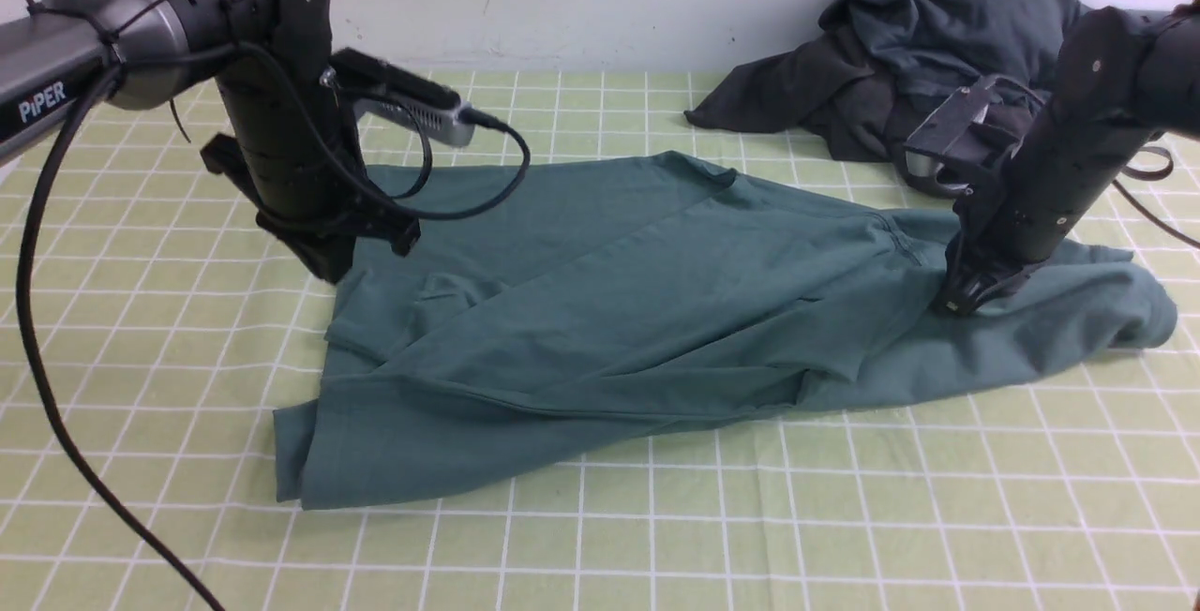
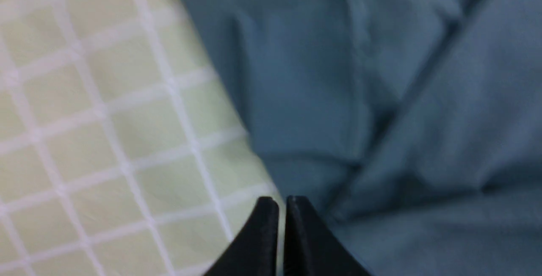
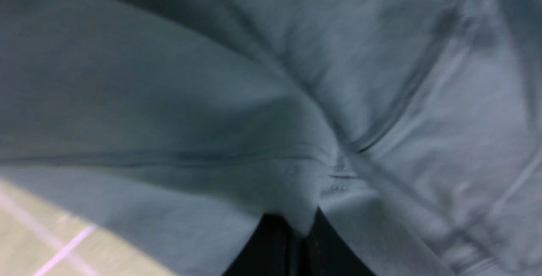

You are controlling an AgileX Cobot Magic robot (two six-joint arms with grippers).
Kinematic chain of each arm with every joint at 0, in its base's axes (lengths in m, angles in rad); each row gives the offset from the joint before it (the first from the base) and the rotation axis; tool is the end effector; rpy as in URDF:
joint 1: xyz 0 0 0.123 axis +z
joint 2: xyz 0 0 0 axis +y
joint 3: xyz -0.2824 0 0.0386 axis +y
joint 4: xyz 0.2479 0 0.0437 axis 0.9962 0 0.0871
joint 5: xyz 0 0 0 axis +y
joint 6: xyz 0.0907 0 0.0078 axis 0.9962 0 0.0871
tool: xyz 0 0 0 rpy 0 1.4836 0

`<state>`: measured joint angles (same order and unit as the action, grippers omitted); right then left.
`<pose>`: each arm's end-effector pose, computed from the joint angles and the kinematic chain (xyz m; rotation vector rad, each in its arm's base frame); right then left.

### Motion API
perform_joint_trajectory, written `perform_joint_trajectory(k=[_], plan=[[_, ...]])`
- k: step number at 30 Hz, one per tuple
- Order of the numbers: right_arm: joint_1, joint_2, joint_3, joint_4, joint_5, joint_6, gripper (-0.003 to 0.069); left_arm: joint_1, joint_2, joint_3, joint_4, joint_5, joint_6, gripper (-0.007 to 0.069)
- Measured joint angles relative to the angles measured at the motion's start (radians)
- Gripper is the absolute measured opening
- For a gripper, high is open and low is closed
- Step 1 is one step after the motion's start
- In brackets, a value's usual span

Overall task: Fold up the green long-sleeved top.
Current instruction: Use both arms to drag the lower edge of the fabric forward and fold it over the upper edge

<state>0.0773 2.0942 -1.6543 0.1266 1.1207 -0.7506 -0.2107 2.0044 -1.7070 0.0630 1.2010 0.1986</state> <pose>0.4244 0.0433 0.1923 -1.1417 2.7840 0.1174 0.4098 -0.0822 0.2425 0.6320 2.9126 0.0888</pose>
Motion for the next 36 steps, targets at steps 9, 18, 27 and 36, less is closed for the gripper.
perform_joint_trajectory(k=[9,18,27,36], plan=[[0.0,0.0,-0.001,0.027,-0.01,-0.015,-0.0003,-0.002,-0.008,0.171,-0.013,-0.031,0.031,0.0315],[0.0,0.0,-0.001,0.029,-0.025,-0.023,-0.0003,-0.002,0.07,0.177,-0.012,-0.083,0.061,0.0309],[0.0,0.0,-0.001,0.019,0.026,-0.026,-0.0003,-0.002,-0.037,0.118,-0.01,-0.078,0.025,0.0016],[0.0,0.0,-0.007,-0.066,-0.028,-0.042,-0.0003,0.06,-0.121,-0.009,0.06,-0.396,-0.088,0.0016]])
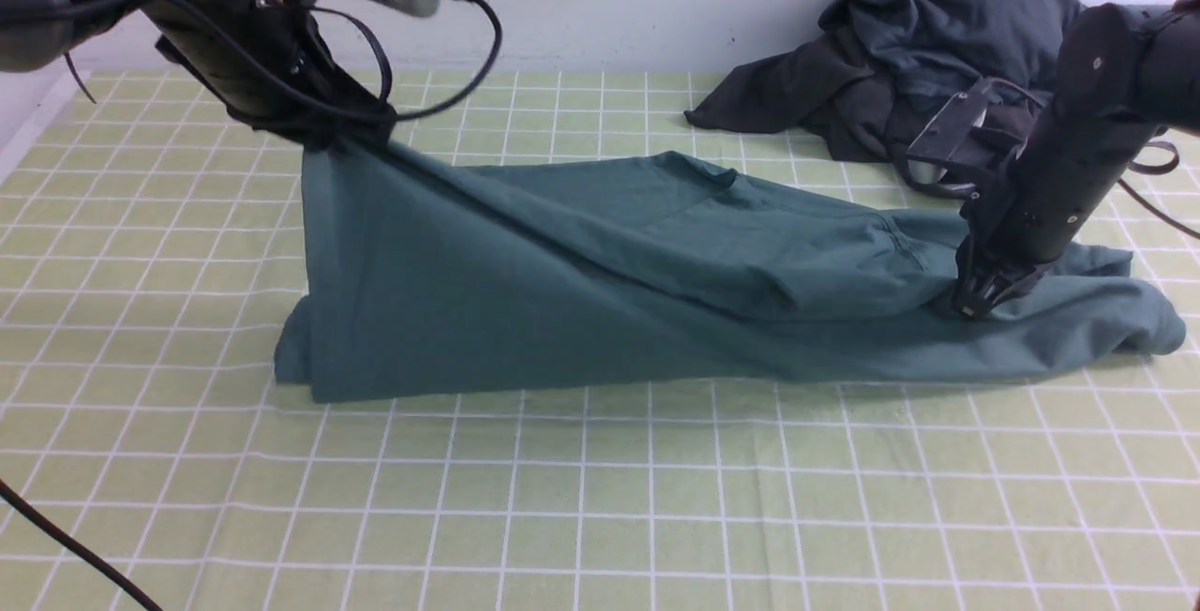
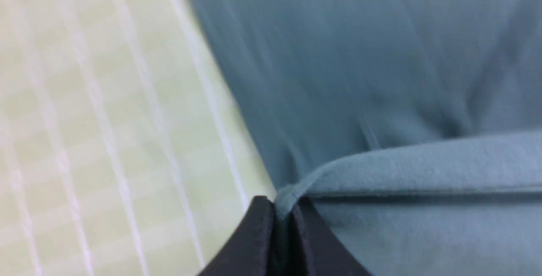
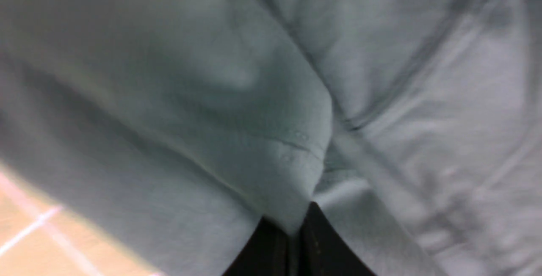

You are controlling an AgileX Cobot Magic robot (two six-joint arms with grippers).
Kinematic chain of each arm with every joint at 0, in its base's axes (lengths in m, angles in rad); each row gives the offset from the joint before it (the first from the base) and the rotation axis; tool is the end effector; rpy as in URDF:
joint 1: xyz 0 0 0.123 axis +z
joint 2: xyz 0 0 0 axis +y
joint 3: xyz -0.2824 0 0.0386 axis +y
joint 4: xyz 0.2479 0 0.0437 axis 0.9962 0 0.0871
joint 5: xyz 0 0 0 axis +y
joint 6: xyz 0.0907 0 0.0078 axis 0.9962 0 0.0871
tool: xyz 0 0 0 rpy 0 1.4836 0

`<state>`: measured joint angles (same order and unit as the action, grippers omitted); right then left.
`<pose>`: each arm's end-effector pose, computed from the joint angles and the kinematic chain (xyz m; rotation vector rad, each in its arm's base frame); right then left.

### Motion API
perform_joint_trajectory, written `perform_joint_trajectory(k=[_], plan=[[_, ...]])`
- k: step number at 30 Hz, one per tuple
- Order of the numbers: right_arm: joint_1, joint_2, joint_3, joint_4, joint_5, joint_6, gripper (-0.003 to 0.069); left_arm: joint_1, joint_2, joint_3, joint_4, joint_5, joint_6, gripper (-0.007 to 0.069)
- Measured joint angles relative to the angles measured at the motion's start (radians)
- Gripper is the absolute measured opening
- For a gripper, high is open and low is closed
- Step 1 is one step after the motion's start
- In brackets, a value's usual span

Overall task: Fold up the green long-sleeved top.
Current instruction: Use both arms to drag the lower edge of the fabric forward and fold it over the upper edge

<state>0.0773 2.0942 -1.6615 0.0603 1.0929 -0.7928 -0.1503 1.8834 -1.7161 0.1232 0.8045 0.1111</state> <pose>0.4282 0.0381 0.1939 -1.2307 2.7340 0.0082 0.4292 -0.0568 0.3116 0.3847 2.4208 0.1291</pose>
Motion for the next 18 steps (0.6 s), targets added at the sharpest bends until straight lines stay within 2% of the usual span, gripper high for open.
perform_joint_trajectory(k=[4,9,14,18], plan=[[0.0,0.003,-0.009,-0.003,-0.094,-0.052,-0.0003,0.046,0.067,-0.022,0.021,-0.19,-0.111,0.0016],[0.001,0.072,-0.101,-0.007,-0.179,-0.067,-0.0003,0.062,0.193,-0.049,0.041,-0.336,-0.159,0.0016],[-0.001,0.177,-0.238,-0.03,-0.207,-0.039,-0.0003,0.067,0.309,-0.121,0.047,-0.372,-0.166,0.0016],[-0.014,0.275,-0.382,-0.041,-0.228,0.053,-0.0001,0.075,0.398,-0.216,0.047,-0.361,-0.197,0.0016]])
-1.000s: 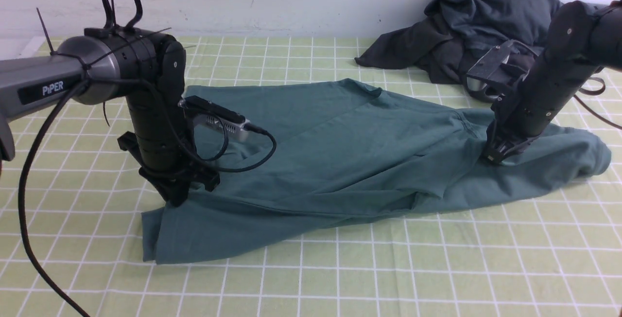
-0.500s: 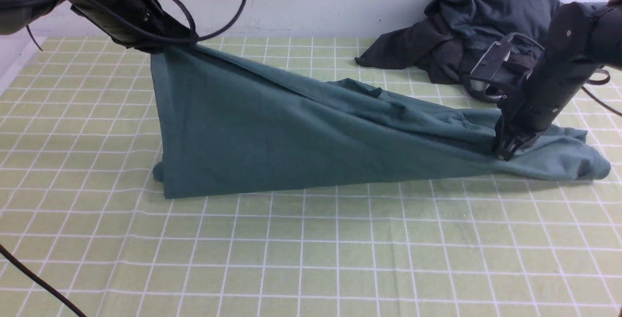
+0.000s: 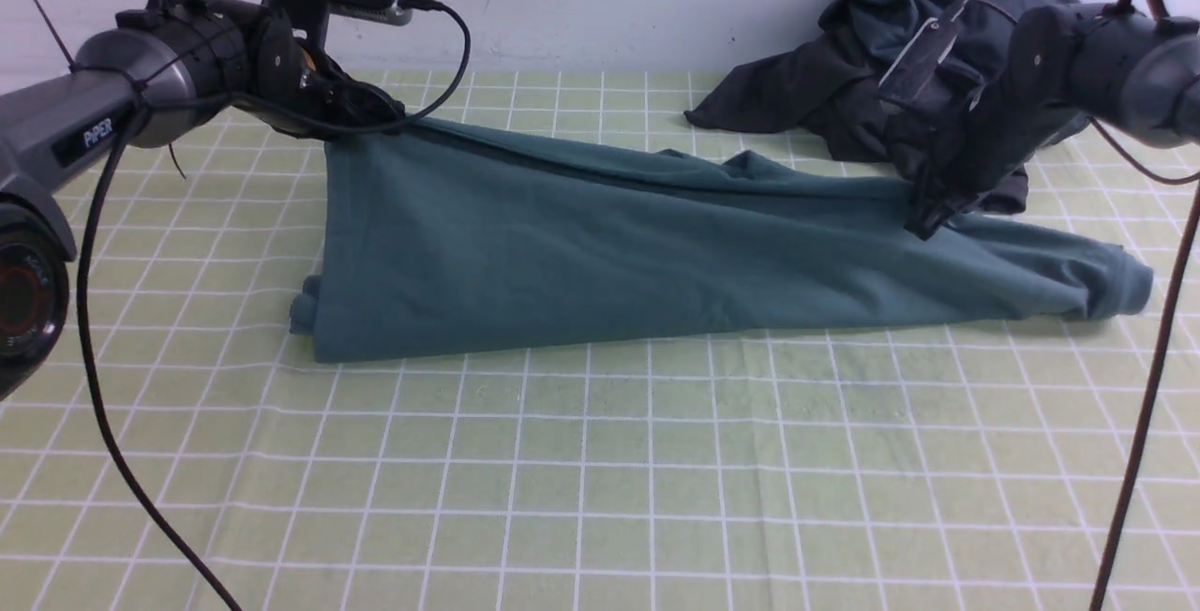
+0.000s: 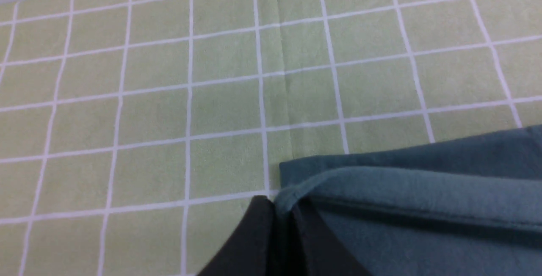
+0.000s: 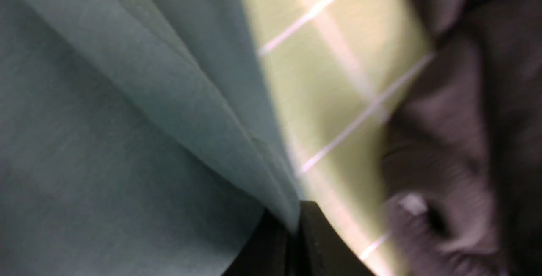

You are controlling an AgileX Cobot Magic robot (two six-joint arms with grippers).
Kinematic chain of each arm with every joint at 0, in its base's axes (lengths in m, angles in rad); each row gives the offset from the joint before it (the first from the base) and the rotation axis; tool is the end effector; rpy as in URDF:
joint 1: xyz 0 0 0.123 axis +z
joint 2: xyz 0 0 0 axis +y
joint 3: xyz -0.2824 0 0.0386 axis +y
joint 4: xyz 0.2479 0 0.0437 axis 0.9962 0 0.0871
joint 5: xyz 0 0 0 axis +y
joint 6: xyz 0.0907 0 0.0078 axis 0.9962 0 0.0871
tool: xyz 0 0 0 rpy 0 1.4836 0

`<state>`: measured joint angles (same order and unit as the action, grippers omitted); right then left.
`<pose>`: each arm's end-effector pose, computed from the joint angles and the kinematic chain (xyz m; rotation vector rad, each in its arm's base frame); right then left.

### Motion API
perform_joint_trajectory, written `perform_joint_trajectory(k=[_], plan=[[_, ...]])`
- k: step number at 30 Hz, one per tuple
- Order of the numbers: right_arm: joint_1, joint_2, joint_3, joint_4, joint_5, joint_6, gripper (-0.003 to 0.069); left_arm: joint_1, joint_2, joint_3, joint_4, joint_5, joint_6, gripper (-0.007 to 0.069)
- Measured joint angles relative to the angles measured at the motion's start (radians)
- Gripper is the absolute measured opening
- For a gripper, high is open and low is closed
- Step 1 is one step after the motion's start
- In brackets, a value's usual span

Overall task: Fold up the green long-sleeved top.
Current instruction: Use both arms to drag the lower edge of the fabric forward and fold it over the upper edge, then use the right arm to clamp the right edge of the fabric

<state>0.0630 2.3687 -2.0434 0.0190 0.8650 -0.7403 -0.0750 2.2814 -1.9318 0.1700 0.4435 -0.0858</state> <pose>0.5178 0.0340 0.1734 -1.0400 2.4791 -0.1907 0.5297 -0.0332 0.2094 0.1239 2.2667 0.0788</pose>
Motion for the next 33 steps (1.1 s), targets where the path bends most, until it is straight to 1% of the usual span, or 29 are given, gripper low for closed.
perform_joint_trajectory(k=[2,4,5,6,7,8,10,12,13,14,15,16,17,18,19,20,21,22,23,24,25,26,27,28,29,30,31,32,33], plan=[[-0.008,0.031,-0.039,0.006,-0.048,0.094,0.0018,0.001,0.038,-0.045,-0.001,0.0,-0.016,0.0016],[-0.016,0.037,-0.047,0.003,-0.093,0.17,0.0067,0.003,0.065,-0.073,-0.001,-0.004,-0.019,0.0027],[-0.017,0.037,-0.048,0.0,-0.113,0.199,0.0093,0.003,0.075,-0.082,0.0,-0.007,-0.018,0.0042],[-0.017,0.037,-0.049,-0.001,-0.113,0.206,0.01,0.003,0.075,-0.084,0.001,-0.008,-0.018,0.0046],[-0.02,0.037,-0.051,-0.012,-0.142,0.262,0.0155,0.004,0.087,-0.093,0.007,-0.011,-0.014,0.0086],[-0.02,0.037,-0.051,-0.019,-0.145,0.27,0.0163,0.005,0.088,-0.093,0.007,-0.011,-0.014,0.0086],[-0.02,0.029,-0.052,-0.052,-0.158,0.394,0.0267,0.01,0.098,-0.111,0.017,0.007,-0.014,0.0191],[-0.02,0.008,-0.052,-0.079,-0.136,0.475,0.0316,0.017,0.095,-0.134,0.021,0.06,-0.014,0.0274],[-0.02,0.004,-0.052,-0.08,-0.129,0.492,0.0323,0.017,0.094,-0.14,0.022,0.075,-0.014,0.0288],[-0.02,-0.028,-0.052,-0.085,-0.098,0.539,0.0335,0.023,0.085,-0.165,0.024,0.138,-0.014,0.0328],[-0.016,-0.06,-0.053,-0.074,-0.067,0.568,0.0328,0.025,0.072,-0.19,0.021,0.214,-0.014,0.0349],[-0.012,-0.081,-0.055,-0.051,-0.041,0.569,0.0305,0.025,0.06,-0.207,0.012,0.273,-0.014,0.0353],[-0.013,-0.085,-0.056,-0.044,-0.036,0.567,0.0293,0.025,0.057,-0.213,0.006,0.297,-0.014,0.0353],[-0.004,-0.103,-0.057,0.014,-0.002,0.534,0.0242,0.023,0.04,-0.227,-0.022,0.365,-0.004,0.034],[0.005,-0.107,-0.06,0.071,0.021,0.472,0.0176,0.016,0.029,-0.235,-0.059,0.432,0.024,0.0312],[0.011,-0.106,-0.06,0.122,0.038,0.435,0.014,0.012,0.021,-0.237,-0.079,0.464,0.036,0.0301],[0.02,-0.099,-0.06,0.163,0.055,0.379,0.0094,0.004,0.017,-0.24,-0.109,0.507,0.072,0.0269],[0.032,-0.082,-0.06,0.233,0.072,0.306,0.005,-0.007,0.016,-0.243,-0.15,0.558,0.113,0.0234],[0.037,-0.073,-0.06,0.276,0.076,0.276,0.0038,-0.011,0.016,-0.243,-0.17,0.576,0.129,0.0219],[0.059,-0.028,-0.06,0.385,0.074,0.142,0.0005,-0.034,0.029,-0.243,-0.244,0.652,0.19,0.016],[0.065,-0.015,-0.06,0.411,0.07,0.127,0.0003,-0.037,0.034,-0.243,-0.253,0.659,0.204,0.0146],[0.085,0.035,-0.06,0.495,0.041,0.024,-0.0006,-0.054,0.054,-0.243,-0.305,0.697,0.248,0.0098],[0.098,0.073,-0.06,0.549,0.005,-0.049,-0.001,-0.068,0.07,-0.243,-0.334,0.715,0.272,0.0073],[0.101,0.08,-0.06,0.56,-0.005,-0.078,-0.001,-0.074,0.073,-0.243,-0.344,0.721,0.277,0.0062],[0.12,0.138,-0.059,0.639,-0.1,-0.192,-0.0011,-0.094,0.096,-0.243,-0.366,0.735,0.3,0.0025],[0.132,0.166,-0.061,0.717,-0.232,-0.272,-0.0011,-0.106,0.109,-0.242,-0.372,0.737,0.311,0.0011],[0.139,0.178,-0.061,0.762,-0.326,-0.32,-0.0011,-0.116,0.116,-0.242,-0.372,0.737,0.321,0.0004],[0.141,0.182,-0.061,0.773,-0.349,-0.342,-0.0011,-0.119,0.117,-0.242,-0.372,0.737,0.323,0.0002],[0.148,0.2,-0.061,0.822,-0.472,-0.377,-0.0011,-0.126,0.121,-0.242,-0.369,0.737,0.328,0.0]])
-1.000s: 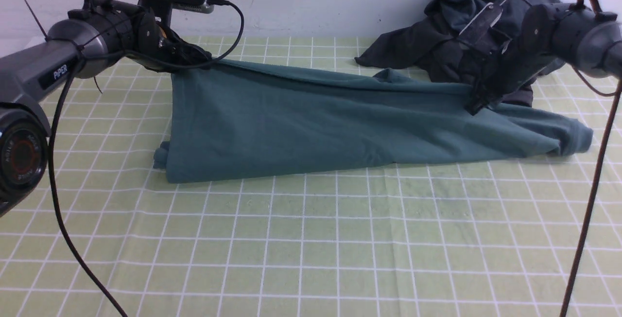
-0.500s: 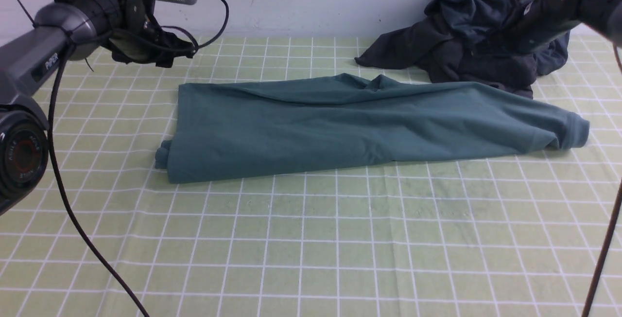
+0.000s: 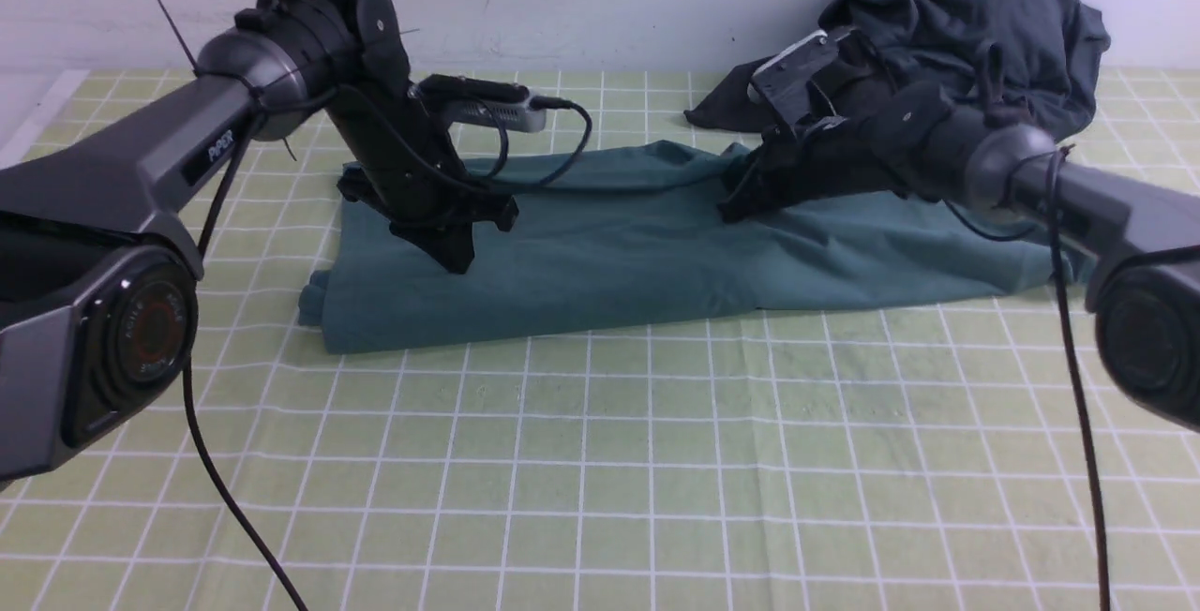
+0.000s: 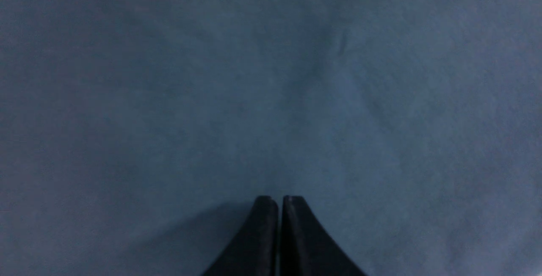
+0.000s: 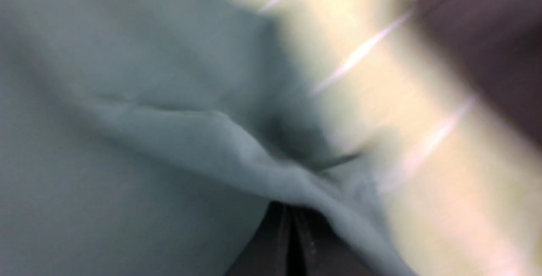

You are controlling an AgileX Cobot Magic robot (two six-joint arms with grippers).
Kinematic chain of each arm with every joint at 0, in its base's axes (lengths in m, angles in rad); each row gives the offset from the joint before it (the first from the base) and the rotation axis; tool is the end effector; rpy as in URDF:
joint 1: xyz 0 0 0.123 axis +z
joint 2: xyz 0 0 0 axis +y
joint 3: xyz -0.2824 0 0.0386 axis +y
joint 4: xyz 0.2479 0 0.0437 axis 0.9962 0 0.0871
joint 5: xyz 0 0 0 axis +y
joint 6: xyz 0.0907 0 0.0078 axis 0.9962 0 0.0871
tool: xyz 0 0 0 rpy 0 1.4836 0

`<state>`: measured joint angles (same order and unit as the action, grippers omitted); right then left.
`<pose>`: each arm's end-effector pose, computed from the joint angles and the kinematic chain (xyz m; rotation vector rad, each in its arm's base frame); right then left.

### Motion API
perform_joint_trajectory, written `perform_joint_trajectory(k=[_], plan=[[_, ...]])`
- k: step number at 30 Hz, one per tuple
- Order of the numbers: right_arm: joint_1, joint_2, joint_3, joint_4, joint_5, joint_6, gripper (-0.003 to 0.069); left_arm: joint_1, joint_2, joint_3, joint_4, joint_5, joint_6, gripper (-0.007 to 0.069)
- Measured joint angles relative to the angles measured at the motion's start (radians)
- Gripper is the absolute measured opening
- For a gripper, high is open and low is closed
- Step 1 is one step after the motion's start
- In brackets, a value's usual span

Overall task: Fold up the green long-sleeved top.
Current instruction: Use the right arm to clamp the right edge of the fabric

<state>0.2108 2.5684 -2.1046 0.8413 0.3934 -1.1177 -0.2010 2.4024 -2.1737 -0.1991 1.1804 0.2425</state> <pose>0.5510 0.1446 0.1193 -0.7248 2.0754 0.2621 0.4950 -0.1179 0.1845 0.5584 2.8225 -0.2718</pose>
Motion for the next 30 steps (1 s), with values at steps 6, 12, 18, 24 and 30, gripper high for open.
perform_joint_trajectory(k=[6,12,18,24,30], plan=[[-0.026,-0.05,0.006,0.572,-0.474,-0.322,0.0058,-0.016,0.001,-0.001,0.029,0.021,0.012,-0.0003],[-0.062,-0.37,0.182,0.895,-0.644,-0.826,0.0115,-0.016,-0.075,0.021,0.068,0.045,0.019,-0.0003],[-0.045,-0.704,0.573,0.919,-0.593,-1.001,0.0065,-0.016,-0.319,0.025,0.08,0.051,0.019,-0.0003],[-0.123,-0.764,0.861,0.885,-0.009,-0.577,-0.0008,-0.016,-0.572,0.06,0.078,0.058,0.019,-0.0003],[-0.175,-0.745,0.833,0.138,0.447,0.221,-0.0013,-0.016,-0.932,0.337,0.078,0.03,0.019,-0.0003]])
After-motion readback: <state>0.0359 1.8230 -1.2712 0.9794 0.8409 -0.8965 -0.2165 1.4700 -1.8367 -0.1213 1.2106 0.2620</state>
